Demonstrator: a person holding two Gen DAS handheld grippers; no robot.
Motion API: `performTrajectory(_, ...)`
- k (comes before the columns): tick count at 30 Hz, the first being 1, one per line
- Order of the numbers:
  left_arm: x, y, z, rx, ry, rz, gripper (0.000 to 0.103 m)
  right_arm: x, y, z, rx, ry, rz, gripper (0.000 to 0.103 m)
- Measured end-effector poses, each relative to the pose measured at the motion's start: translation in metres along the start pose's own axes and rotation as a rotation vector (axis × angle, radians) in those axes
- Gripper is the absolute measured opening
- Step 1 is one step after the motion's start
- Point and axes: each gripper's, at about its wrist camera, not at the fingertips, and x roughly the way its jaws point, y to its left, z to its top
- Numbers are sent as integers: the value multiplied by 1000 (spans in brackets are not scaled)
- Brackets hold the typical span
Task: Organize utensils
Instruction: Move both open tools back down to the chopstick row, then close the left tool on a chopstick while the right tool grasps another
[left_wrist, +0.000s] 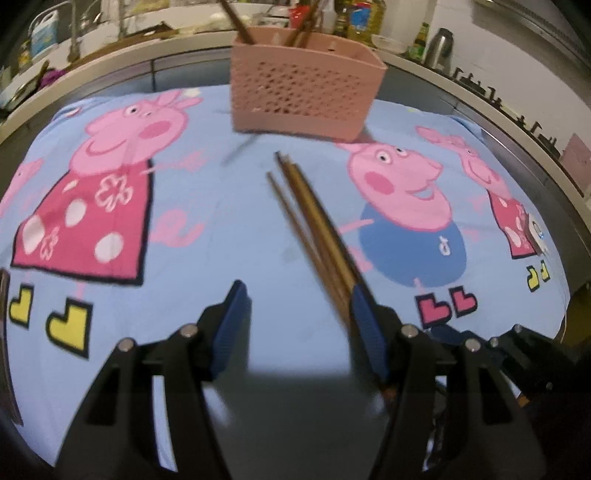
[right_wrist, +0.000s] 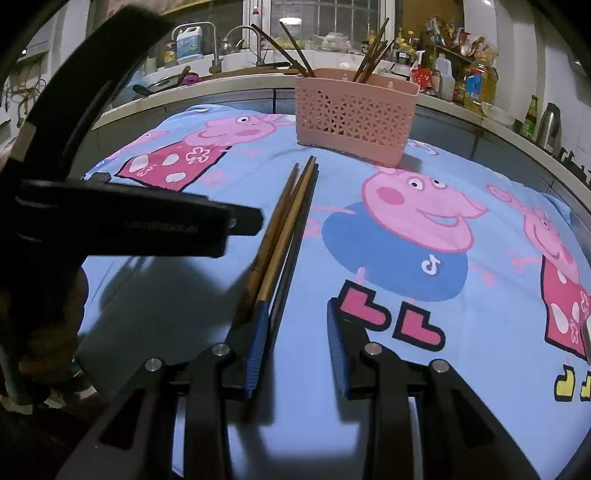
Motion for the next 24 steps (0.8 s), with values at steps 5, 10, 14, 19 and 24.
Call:
performTrajectory(5,15,-8,2,36,43,52,57,-1,-9,-1,37,-5,-19,0)
performTrajectory(10,13,3,0,0,43,45,57,-4,-16,0,68,-18,5,0)
performTrajectory(14,9,14,-1,-40,40,48,57,1,-16,2,66,-3,19,0)
performTrajectory(19,11,13,-2,4,30,136,45,6,-8,4,21,-5,-9,0)
performTrajectory(24,15,10,1,38,21,172,45,9,-13,6,35,3,-46,0)
